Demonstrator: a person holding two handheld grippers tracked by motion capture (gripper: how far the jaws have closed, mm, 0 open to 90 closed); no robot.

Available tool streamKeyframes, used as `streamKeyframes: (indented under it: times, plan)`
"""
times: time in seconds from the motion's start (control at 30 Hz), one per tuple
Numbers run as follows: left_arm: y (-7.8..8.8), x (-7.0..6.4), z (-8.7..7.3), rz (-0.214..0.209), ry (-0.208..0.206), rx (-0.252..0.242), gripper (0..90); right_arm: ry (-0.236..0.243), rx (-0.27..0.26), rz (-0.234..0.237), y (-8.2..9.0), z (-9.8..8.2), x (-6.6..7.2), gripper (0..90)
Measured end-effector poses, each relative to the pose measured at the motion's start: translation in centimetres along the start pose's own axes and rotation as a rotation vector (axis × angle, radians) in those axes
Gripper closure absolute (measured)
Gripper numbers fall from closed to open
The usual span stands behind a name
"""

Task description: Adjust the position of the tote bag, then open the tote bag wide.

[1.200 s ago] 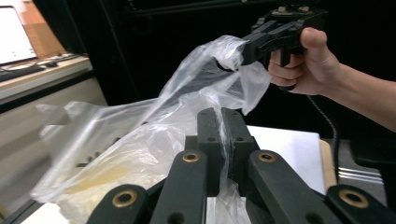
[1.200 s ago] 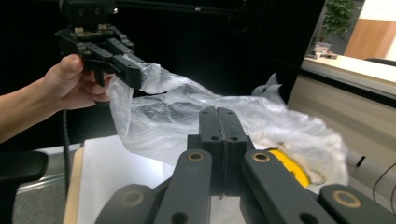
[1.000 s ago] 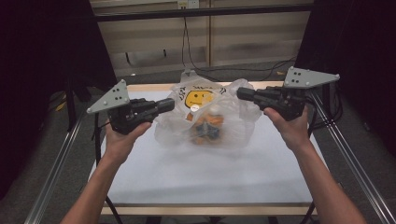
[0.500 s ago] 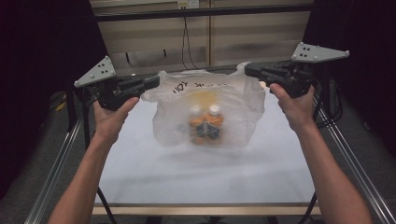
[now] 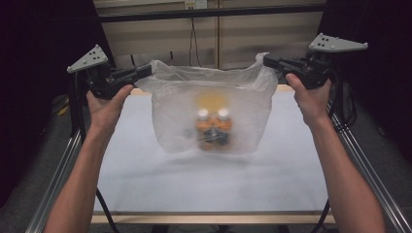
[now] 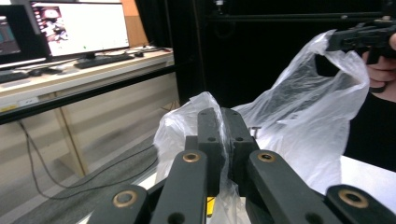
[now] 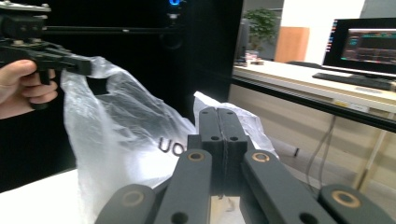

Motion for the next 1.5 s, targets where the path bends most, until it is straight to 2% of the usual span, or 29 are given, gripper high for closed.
streamKeyframes:
  times: [0.1,0.23,0.3,0.37,0.47,0.63,0.7,0.93,1.07,1.27,1.4,1.43,1.5]
  plan:
    - [-0.2,0.2,-0.1,0.008,0.017,0.008,88.0,-0.005,0.005,-0.013,0.1,-0.1,-0.4,90.0]
    - [-0.7,0.0,-0.1,-0.008,0.005,0.016,88.1,-0.002,0.027,-0.004,-0.3,-0.4,-0.5,90.0]
    - [-1.3,0.0,-0.2,-0.005,-0.006,0.034,88.1,0.026,0.071,-0.008,-0.9,-0.7,-0.1,90.0]
    - [-1.9,0.1,-0.3,-0.003,-0.010,0.049,88.1,0.036,0.090,-0.008,-1.3,-0.9,0.0,90.0]
    - [-2.5,0.1,-0.5,0.004,-0.015,0.074,88.1,0.033,0.095,-0.012,-1.6,-1.1,0.0,90.0]
    - [-2.7,0.1,-0.8,0.014,-0.014,0.089,88.1,0.029,0.116,-0.021,-1.5,-1.9,-0.1,90.0]
    - [-2.8,0.2,-1.2,0.008,0.002,0.084,88.2,0.020,0.128,-0.020,-1.4,-2.8,-0.2,90.0]
    - [-3.7,0.5,-2.6,0.015,0.001,0.137,88.2,0.010,0.168,-0.019,-1.7,-4.6,-0.3,90.0]
    - [-4.0,0.5,-3.4,0.003,0.009,0.139,88.2,0.001,0.179,-0.008,-2.1,-5.7,-0.4,90.0]
    - [-4.2,0.4,-5.5,-0.012,0.021,0.168,88.2,-0.002,0.217,-0.007,-2.6,-7.1,-0.2,90.0]
    - [-4.3,0.0,-6.7,-0.028,0.026,0.182,88.2,-0.021,0.209,0.014,-2.7,-8.2,0.0,90.0]
    - [-4.3,0.0,-7.1,-0.023,0.009,0.198,88.2,-0.021,0.213,0.016,-2.8,-8.4,0.1,90.0]
    - [-4.4,0.0,-7.7,-0.026,0.018,0.199,88.3,-0.024,0.218,0.020,-2.9,-9.1,0.3,90.0]
Point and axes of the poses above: each handheld gripper's, and its own axes: y roughly backward along the jaws, z roughly out of its top, x roughly to its left, the point moved 1 cm from there along -y, roughly forward along the jaws, and after that the axes turned 12 degrees about x, right-handed, at the moved point
